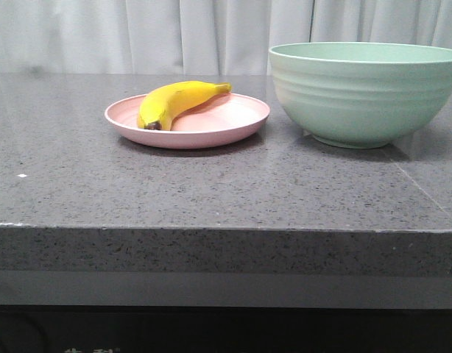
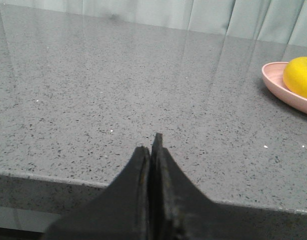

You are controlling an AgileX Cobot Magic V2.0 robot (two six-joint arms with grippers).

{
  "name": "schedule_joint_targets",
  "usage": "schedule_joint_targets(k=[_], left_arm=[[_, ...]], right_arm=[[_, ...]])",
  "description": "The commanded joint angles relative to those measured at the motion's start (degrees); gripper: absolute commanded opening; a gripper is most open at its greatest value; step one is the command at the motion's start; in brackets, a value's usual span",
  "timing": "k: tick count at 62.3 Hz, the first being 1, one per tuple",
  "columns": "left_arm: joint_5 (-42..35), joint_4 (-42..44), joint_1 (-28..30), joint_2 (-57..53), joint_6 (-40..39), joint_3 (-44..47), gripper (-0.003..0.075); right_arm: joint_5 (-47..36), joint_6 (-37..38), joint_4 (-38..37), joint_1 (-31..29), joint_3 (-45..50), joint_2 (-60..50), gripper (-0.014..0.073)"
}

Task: Transfer banana from pink plate to green bowl

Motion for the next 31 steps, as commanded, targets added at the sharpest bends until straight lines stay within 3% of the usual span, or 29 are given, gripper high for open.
schedule_joint_targets(k=[1, 20, 31], left_arm=[[-4.79, -0.55, 0.11, -1.31, -0.11, 0.17, -0.0018], [-5.53, -1.88, 0.11, -1.31, -0.11, 0.17, -0.0018], [-11.22, -1.63, 0.11, -1.31, -0.11, 0.01, -0.0018]], right_arm=[[-4.9, -0.03, -0.17, -0.33, -0.27, -1.31, -0.006], [-5.32, -0.03, 0.03, -0.33, -0.27, -1.31, -0.006], [-7.73, -0.03, 0.15, -0.33, -1.33, -1.31, -0.006]])
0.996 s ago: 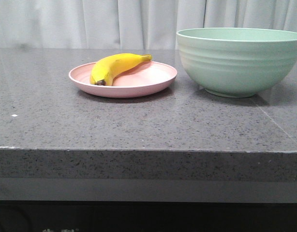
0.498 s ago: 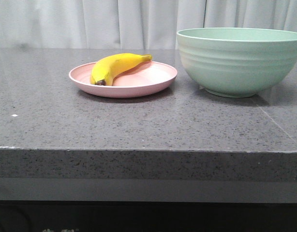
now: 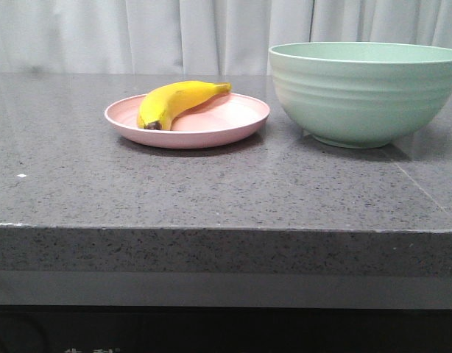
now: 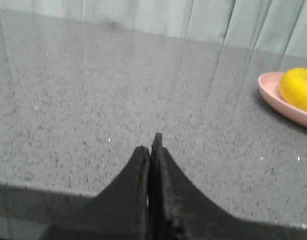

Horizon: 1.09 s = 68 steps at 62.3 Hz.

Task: Transfer banana from pink plate to green bowl

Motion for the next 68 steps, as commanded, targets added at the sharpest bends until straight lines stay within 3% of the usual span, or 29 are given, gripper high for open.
schedule_joint_targets(k=[1, 11, 22, 35, 45, 52, 57, 62, 68], left_arm=[[-9.43, -0.48, 0.11, -1.31, -0.11, -0.14, -0.0018], [-9.04, -0.48, 0.11, -0.24, -0.11, -6.28, -0.0018], [1.64, -0.48, 0.11, 10.01, -0.11, -18.79, -0.0018], [-1.51, -0.48, 0.11, 25.69, -0.11, -27.18, -0.0018], [-1.74, -0.48, 0.11, 29.55, -0.11, -28.32, 0.0003], [-2.23, -0.48, 0.11, 29.78, -0.11, -28.32, 0.0179], [-3.56, -0.48, 0.11, 29.78, -0.11, -28.32, 0.0386], [-5.63, -1.75, 0.11, 29.82, -0.11, -28.32, 0.0538], [-1.14, -3.72, -0.28, 30.59, 0.19, -30.28, 0.0566]], right_arm=[[-5.98, -0.03, 0.05, -0.33, -1.68, -1.31, -0.006], [-3.43, -0.03, 0.0, -0.33, -8.62, -0.04, -0.006], [0.38, -0.03, 0.13, -0.33, -21.02, 9.04, -0.006], [4.04, -0.03, 0.13, -0.33, -33.19, 25.26, -0.006], [6.96, -0.03, 0.13, -0.33, -36.36, 31.95, -0.0051], [6.98, -0.03, 0.13, -0.33, -36.25, 33.13, 0.0078], [6.93, -0.03, 0.13, -0.33, -36.25, 33.21, 0.0286], [6.5, -0.03, 0.13, -0.33, -36.25, 33.21, 0.0484], [6.39, -0.03, 0.13, -0.33, -36.25, 33.21, 0.0589]])
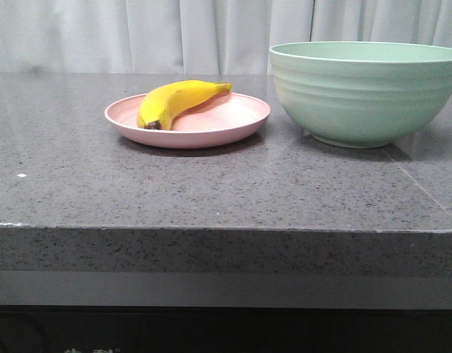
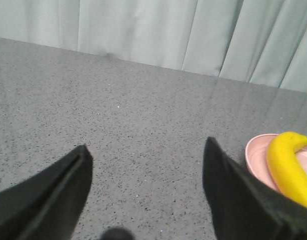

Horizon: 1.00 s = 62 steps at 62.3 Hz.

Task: Transfer banana from pink plate to green bowl

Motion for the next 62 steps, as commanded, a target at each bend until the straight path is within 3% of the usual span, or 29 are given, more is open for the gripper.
schedule_joint_targets(k=[1, 15, 21, 27, 46, 54, 62], left_arm=[[-0.98, -1.54, -0.49, 1.88, 0.35, -4.08, 0.0566], [16.17, -1.54, -9.52, 16.66, 2.91, -20.58, 0.0561], [22.6, -1.65, -14.49, 25.94, 2.47, -29.18, 0.051], [26.61, -1.65, -18.41, 35.23, 2.47, -37.6, 0.0459], [34.78, -1.41, -25.75, 59.1, -0.12, -58.61, 0.0457], [38.08, -0.96, -27.19, 66.37, -1.28, -64.35, 0.0494], [39.01, 0.95, -27.41, 70.99, -3.52, -67.15, 0.0585]], right_arm=[[-4.54, -0.03, 0.13, -0.33, -2.12, 0.52, 0.0592], [-4.39, -0.03, 0.13, -0.33, -2.12, 0.52, 0.0591], [-4.39, -0.03, 0.13, -0.33, -2.12, 0.52, 0.0591], [-4.34, -0.03, 0.13, -0.33, -2.12, 0.52, 0.0591], [-4.38, -0.03, 0.13, -0.33, -2.12, 0.52, 0.0591], [-4.45, -0.03, 0.13, -0.33, -2.12, 0.52, 0.0591], [-4.85, -0.03, 0.13, -0.33, -2.12, 0.52, 0.0591]])
